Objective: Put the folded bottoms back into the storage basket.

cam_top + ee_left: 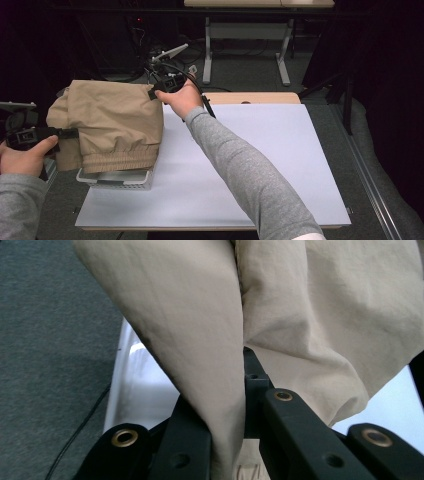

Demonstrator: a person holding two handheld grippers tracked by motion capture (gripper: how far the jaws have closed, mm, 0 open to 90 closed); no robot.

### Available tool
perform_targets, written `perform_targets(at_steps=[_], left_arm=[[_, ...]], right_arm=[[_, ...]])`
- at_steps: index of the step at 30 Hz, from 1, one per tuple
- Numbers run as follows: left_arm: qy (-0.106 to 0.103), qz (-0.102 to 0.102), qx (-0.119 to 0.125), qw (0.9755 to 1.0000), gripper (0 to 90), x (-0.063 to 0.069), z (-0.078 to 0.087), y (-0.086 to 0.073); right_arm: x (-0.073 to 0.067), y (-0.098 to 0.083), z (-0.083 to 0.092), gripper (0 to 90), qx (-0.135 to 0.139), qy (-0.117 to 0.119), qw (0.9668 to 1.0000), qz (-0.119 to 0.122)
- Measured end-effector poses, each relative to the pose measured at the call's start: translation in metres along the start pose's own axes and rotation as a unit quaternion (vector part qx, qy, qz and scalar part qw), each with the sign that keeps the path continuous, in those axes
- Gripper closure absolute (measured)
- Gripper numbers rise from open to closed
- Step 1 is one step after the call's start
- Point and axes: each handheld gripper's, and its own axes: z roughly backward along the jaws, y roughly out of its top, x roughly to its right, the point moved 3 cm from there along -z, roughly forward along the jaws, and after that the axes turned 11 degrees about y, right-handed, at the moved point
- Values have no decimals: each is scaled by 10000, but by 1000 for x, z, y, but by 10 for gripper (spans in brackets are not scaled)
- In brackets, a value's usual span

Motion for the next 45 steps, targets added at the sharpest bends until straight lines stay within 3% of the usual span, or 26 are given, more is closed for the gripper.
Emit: perform_targets(at_steps=[13, 18, 24, 29, 37, 42, 45], left_arm=[[200, 152, -165, 9995, 867, -24, -28, -2], [169, 338, -249, 9990, 868, -34, -42, -6], [368, 293, -317, 9984, 868, -41, -52, -8], [384, 382, -350, 9979, 868, -47, -56, -8], [320, 353, -258, 9985, 868, -50, -60, -6], [501, 131, -331, 9981, 868, -44, -70, -9], [566, 104, -358, 9977, 868, -43, -74, -10]], right_arm=[[8, -7, -28, 856, -61, 4, 10000, -1], [10, -11, -40, 856, -157, -28, 9999, 11], [13, -16, -50, 856, -191, -1, 9998, -50], [13, -17, -55, 856, -206, 37, 9998, -71], [13, -19, -61, 856, -285, -16, 9996, -35], [15, -22, -65, 856, -343, -61, 9994, -14], [18, -25, -68, 856, -389, -87, 9992, -44]])
